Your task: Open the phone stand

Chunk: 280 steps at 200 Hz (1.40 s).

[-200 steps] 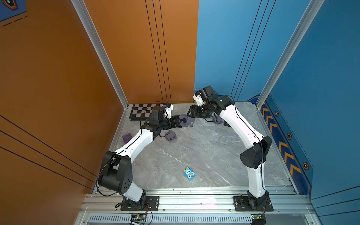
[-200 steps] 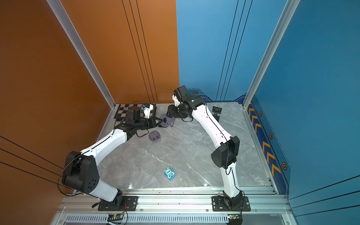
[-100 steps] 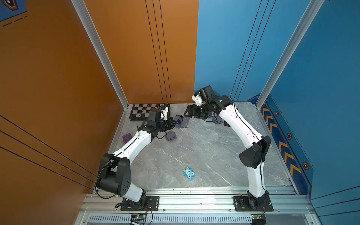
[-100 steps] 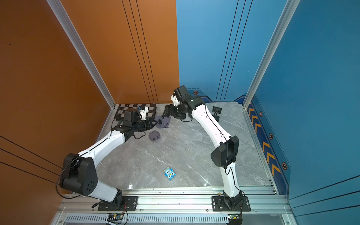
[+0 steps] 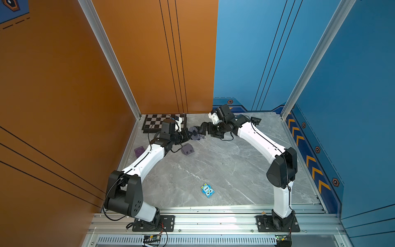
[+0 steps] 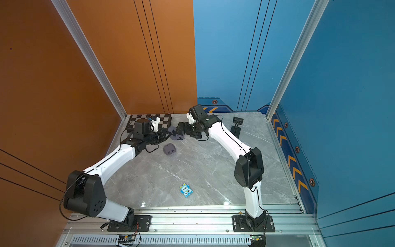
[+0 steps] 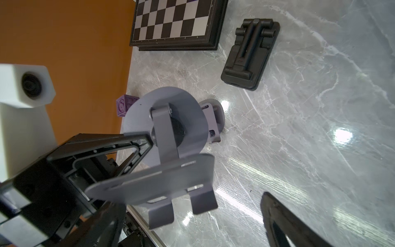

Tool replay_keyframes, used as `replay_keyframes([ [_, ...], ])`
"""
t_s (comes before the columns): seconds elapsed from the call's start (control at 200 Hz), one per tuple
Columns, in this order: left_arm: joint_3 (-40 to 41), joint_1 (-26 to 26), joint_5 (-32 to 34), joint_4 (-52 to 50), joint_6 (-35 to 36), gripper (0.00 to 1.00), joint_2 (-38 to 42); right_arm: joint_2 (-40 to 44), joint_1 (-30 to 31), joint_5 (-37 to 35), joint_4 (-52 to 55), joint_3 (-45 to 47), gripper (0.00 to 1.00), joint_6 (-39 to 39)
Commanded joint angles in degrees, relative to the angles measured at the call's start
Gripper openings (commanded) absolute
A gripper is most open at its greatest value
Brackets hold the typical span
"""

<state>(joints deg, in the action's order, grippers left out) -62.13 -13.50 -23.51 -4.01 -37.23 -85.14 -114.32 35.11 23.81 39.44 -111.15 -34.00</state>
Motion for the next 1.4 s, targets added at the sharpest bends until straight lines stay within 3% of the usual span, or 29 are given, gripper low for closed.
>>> replay_keyframes([
  [0.0,0.8,0.4,-0.6,2.1,-1.6,0.0,2.3,2.9,1.3,-0.4,-8.2,1.5,0.98,-1.9],
  [0.205,1.4,0.2,-0.9,2.5,-1.8,0.0,2.9,1.1,2.3,-1.2,-8.8,-0.2,0.88,-1.9],
  [0.445,1.3,0.2,-1.1,2.6,-1.6,0.0,2.8,0.8,2.4,-2.6,-8.1,-1.0,0.52,-1.5],
  [0.505,1.3,0.1,-1.1,2.7,-1.4,0.0,2.9,0.6,2.4,-2.8,-7.7,-1.2,0.47,-1.4],
  [0.615,1.3,0.1,-1.1,2.7,-1.4,0.0,2.9,0.3,2.4,-3.0,-7.0,-1.6,0.41,-1.1],
  [0.856,0.7,-0.2,-1.7,2.9,-0.6,0.0,3.0,-0.6,2.3,-3.7,-5.2,-3.6,0.39,-0.2],
  [1.041,0.0,-0.4,-1.6,2.9,-0.3,0.07,3.1,-1.7,2.2,-5.0,-2.7,-5.2,0.37,0.5],
  [1.166,-1.0,-0.3,-1.9,2.9,0.0,0.22,2.9,-1.9,1.9,-6.2,-1.2,-5.3,0.36,1.2],
  [1.396,-2.6,-0.7,-1.4,2.9,0.6,0.88,2.6,-1.1,0.6,-9.6,1.9,-4.2,0.35,2.6],
])
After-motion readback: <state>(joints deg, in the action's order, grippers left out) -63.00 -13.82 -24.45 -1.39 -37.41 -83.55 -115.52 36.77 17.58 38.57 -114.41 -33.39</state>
